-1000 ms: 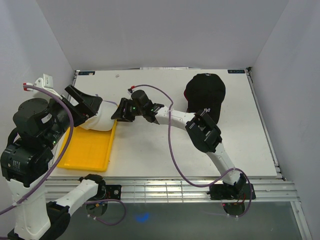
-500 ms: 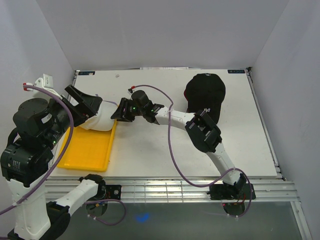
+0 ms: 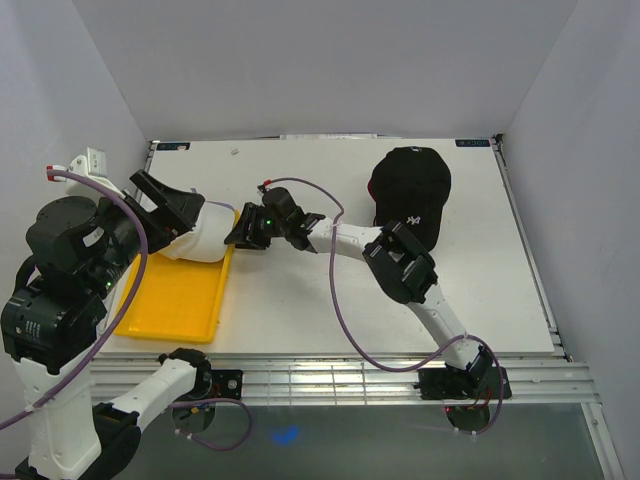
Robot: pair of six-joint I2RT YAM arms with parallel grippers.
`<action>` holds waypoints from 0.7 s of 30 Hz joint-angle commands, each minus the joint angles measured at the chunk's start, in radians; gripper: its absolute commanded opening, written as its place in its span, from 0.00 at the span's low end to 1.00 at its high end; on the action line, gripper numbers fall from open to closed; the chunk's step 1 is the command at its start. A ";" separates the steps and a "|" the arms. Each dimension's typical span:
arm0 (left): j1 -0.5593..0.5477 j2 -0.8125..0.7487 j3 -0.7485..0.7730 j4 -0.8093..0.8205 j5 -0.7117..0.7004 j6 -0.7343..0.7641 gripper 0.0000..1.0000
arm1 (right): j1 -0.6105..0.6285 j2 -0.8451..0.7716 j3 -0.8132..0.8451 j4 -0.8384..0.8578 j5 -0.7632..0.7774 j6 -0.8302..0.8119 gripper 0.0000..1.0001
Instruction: Stack the hats
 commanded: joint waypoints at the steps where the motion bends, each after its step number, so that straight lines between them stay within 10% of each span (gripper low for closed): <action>1: -0.003 0.009 0.022 -0.009 -0.011 0.017 0.88 | 0.000 -0.010 0.037 0.049 0.009 0.008 0.49; 14: -0.003 -0.019 -0.088 0.017 -0.060 -0.002 0.89 | 0.000 -0.080 -0.058 0.092 0.035 0.011 0.48; 21: -0.001 -0.016 -0.224 0.019 -0.323 -0.083 0.89 | -0.001 -0.112 -0.038 0.045 0.033 -0.013 0.47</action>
